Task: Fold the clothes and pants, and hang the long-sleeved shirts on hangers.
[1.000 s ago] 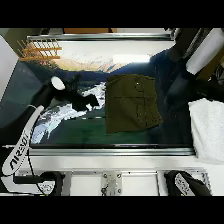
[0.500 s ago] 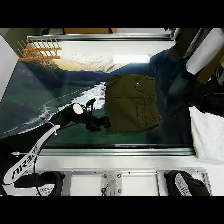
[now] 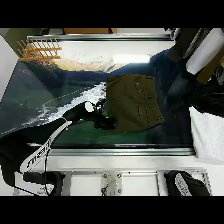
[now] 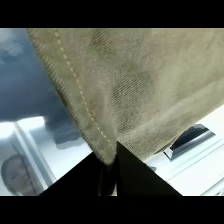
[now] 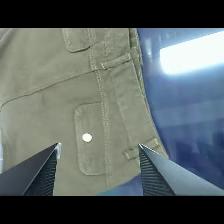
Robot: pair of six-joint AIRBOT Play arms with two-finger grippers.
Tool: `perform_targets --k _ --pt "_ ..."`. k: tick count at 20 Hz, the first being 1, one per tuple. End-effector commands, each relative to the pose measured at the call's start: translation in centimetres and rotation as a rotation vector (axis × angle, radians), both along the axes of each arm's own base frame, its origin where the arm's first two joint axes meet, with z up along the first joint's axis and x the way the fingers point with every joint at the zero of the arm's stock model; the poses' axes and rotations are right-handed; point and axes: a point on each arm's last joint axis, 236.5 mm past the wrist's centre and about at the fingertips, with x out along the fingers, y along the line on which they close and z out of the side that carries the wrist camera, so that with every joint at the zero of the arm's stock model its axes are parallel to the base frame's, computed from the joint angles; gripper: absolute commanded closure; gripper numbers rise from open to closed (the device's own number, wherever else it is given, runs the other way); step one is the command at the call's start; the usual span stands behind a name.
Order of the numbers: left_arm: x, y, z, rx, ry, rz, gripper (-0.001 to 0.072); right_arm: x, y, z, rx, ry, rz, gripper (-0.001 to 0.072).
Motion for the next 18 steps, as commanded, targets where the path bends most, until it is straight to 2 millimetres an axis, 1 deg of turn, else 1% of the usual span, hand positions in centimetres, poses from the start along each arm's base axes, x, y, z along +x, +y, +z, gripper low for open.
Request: perform_targets --k 1,2,3,4,5,7,9,11,14,16,18 --pt "1.2 0.6 1.1 -0.016 -0.027 0.010 0.0686 -1.0 -2.0 -3.3 -0.008 0.132 -0.101 0.0181" --pt "1.5 0.9 1.7 -0.022 -0.035 0.012 0.0686 -1.8 -2.9 -5.7 -0.001 0.216 -0.156 0.0180" --pt "1.6 1.2 2.0 -0.025 -0.035 0.014 0.0686 -2.6 -3.2 -8.0 0.017 0.291 -0.192 0.0180" --pt "1.5 1.3 2.2 -0.028 -0.032 0.005 0.0686 -3.2 -3.0 -10.7 0.050 0.361 -0.213 0.0179" --pt "1.2 1.3 2.2 -0.027 -0.024 -0.002 0.0686 -3.7 -2.5 -13.2 0.091 0.423 -0.220 0.0178" --pt "1.0 1.2 2.2 -0.027 -0.017 -0.009 0.0686 -4.1 -1.3 -17.4 0.180 0.507 -0.245 0.0178" --pt "0.7 0.9 2.2 -0.027 -0.020 -0.019 0.0686 -3.6 -0.6 -20.2 0.232 0.539 -0.250 0.0178" --pt "0.8 0.9 2.2 -0.027 -0.023 -0.016 0.0686 -2.5 1.0 -21.6 0.273 0.535 -0.205 0.0178" --pt "0.8 0.9 2.2 -0.027 -0.023 -0.016 0.0686 -1.0 3.7 -23.0 0.303 0.523 -0.158 0.0178" --pt "0.8 0.9 2.2 -0.027 -0.023 -0.016 0.0686 -0.3 4.9 -23.7 0.285 0.508 -0.146 0.0178" --pt "0.8 0.9 2.2 -0.027 -0.025 -0.015 0.0686 0.7 5.4 -23.8 0.251 0.471 -0.140 0.0179"
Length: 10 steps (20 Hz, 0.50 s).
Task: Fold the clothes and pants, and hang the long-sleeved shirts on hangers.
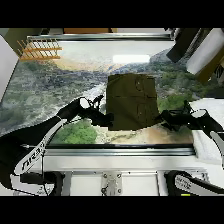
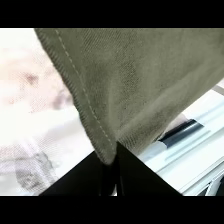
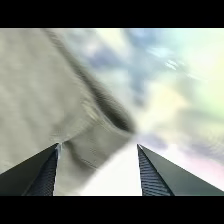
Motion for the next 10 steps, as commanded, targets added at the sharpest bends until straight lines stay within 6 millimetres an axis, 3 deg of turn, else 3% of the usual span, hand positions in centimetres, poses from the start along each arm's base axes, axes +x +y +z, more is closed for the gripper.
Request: perform_targets --k 1,2,3,5,6,8,10 --pt "0.1 0.0 0.1 -0.001 -0.003 0.001 0.0686 1.8 1.0 -1.0 -0.053 -0.059 0.010 0.0179" --pt "0.1 0.0 0.1 -0.001 -0.004 0.001 0.0686 2.1 1.1 -1.0 -0.065 -0.073 0.010 0.0185" --pt "0.1 0.0 0.1 -0.001 -0.004 0.002 0.0686 2.3 1.1 -0.9 -0.076 -0.086 0.021 0.0275" --pt "0.1 0.0 0.0 0.000 -0.004 0.001 0.0686 2.3 1.2 -0.9 -0.093 -0.104 0.063 0.0621" --pt "0.1 0.0 0.1 -0.001 -0.008 -0.003 0.0686 2.2 1.3 -0.7 -0.097 -0.113 0.088 0.0679" --pt "1.3 0.8 1.1 -0.013 -0.036 0.028 0.0687 2.4 1.9 1.1 -0.106 -0.162 0.170 0.0681" --pt "4.4 2.4 5.3 -0.056 -0.147 0.104 0.0687 3.4 2.2 5.7 -0.139 -0.253 0.269 0.0681"
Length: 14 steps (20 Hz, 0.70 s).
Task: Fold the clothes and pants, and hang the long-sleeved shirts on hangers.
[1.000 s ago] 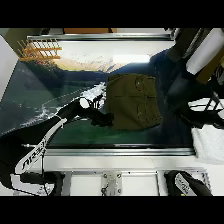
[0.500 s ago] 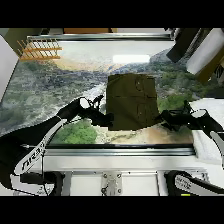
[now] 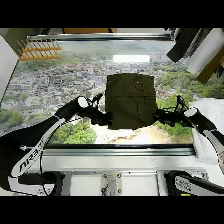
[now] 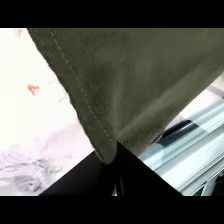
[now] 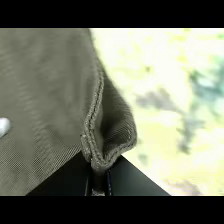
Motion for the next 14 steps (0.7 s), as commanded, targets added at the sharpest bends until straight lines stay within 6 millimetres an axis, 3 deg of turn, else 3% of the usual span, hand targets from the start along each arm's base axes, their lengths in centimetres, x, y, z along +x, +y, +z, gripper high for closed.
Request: perform_targets --k 1,3,5,7,8,9,11,14 --pt "4.4 2.5 7.0 -0.068 -0.173 0.099 0.0687 1.5 0.8 7.3 -0.046 -0.149 0.155 0.0681" --pt "6.7 4.5 16.6 -0.141 -0.365 0.136 0.0687 2.5 1.9 16.4 -0.050 -0.307 0.224 0.0681" --pt "6.9 6.4 27.5 -0.210 -0.605 0.162 0.0686 1.7 3.4 25.5 -0.037 -0.466 0.264 0.0681" --pt "4.5 8.0 37.2 -0.269 -0.837 0.184 0.0686 -0.7 4.5 33.6 -0.041 -0.624 0.273 0.0681" --pt "2.6 8.6 41.0 -0.292 -0.930 0.188 0.0686 -2.4 5.0 37.0 -0.042 -0.697 0.269 0.0681" --pt "0.2 9.2 44.3 -0.314 -1.017 0.185 0.0686 -4.2 5.4 39.3 -0.037 -0.744 0.260 0.0681" --pt "-4.3 10.0 48.7 -0.350 -1.142 0.178 0.0686 -8.1 6.2 41.9 -0.013 -0.787 0.242 0.0681" --pt "-9.4 10.8 51.6 -0.400 -1.216 0.186 0.0686 -13.3 7.6 42.5 0.045 -0.747 0.230 0.0681"
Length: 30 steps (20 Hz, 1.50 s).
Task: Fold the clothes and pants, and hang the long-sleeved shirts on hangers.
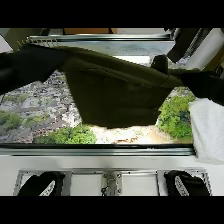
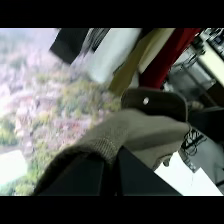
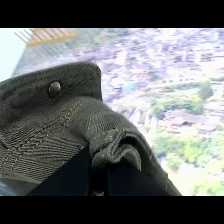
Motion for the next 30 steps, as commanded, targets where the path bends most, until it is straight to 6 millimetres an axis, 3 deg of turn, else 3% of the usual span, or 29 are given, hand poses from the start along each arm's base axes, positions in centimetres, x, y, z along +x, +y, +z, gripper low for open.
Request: perform_targets --k 1,2,4,7,9,11,12,14,17,20,23,26,28,30 --pt "-6.2 1.4 4.7 -0.059 -0.131 0.016 0.0686 -6.4 1.5 1.3 0.065 0.056 0.002 0.0681" --pt "-6.5 1.5 4.5 -0.052 -0.123 0.015 0.0687 -7.0 1.7 0.7 0.086 0.106 0.002 0.0681" --pt "-4.8 1.8 1.5 0.002 -0.001 0.046 0.0686 -7.0 1.8 -1.6 0.102 0.242 0.006 0.0682" --pt "0.7 2.1 -7.1 0.173 0.277 0.077 0.0686 -3.8 1.5 -6.6 0.110 0.440 0.024 0.0681" --pt "5.1 0.8 -13.3 0.210 0.434 0.063 0.0686 -0.7 1.6 -11.4 0.069 0.566 0.067 0.0681" --pt "9.3 -0.8 -20.9 0.252 0.570 0.049 0.0686 3.1 2.2 -16.8 0.027 0.687 0.095 0.0681" --pt "11.5 -1.5 -24.4 0.254 0.627 0.051 0.0686 5.6 2.4 -19.1 0.026 0.704 0.078 0.0681" --pt "16.5 -2.3 -29.2 0.246 0.659 0.069 0.0686 11.4 2.1 -22.5 0.062 0.681 -0.011 0.0681" --pt "23.0 -2.8 -31.4 0.166 0.679 0.075 0.0686 18.2 0.7 -23.7 0.087 0.581 -0.112 0.0682" --pt "27.3 -1.8 -30.9 0.129 0.641 0.101 0.0686 21.7 0.0 -22.8 0.098 0.495 -0.158 0.0681" --pt "27.2 -0.6 -30.8 0.153 0.675 0.071 0.0686 20.4 -0.7 -23.7 0.010 0.527 -0.142 0.0681" --pt "23.7 0.9 -31.8 0.254 0.752 0.037 0.0687 16.5 -2.3 -25.6 -0.226 0.612 -0.096 0.0681" --pt "21.1 2.3 -33.7 0.367 0.771 0.073 0.0687 13.5 -2.1 -26.4 -0.339 0.638 -0.061 0.0681" --pt "17.8 2.1 -35.9 0.391 0.823 0.069 0.0686 11.2 -1.7 -27.8 -0.404 0.646 -0.038 0.0681"
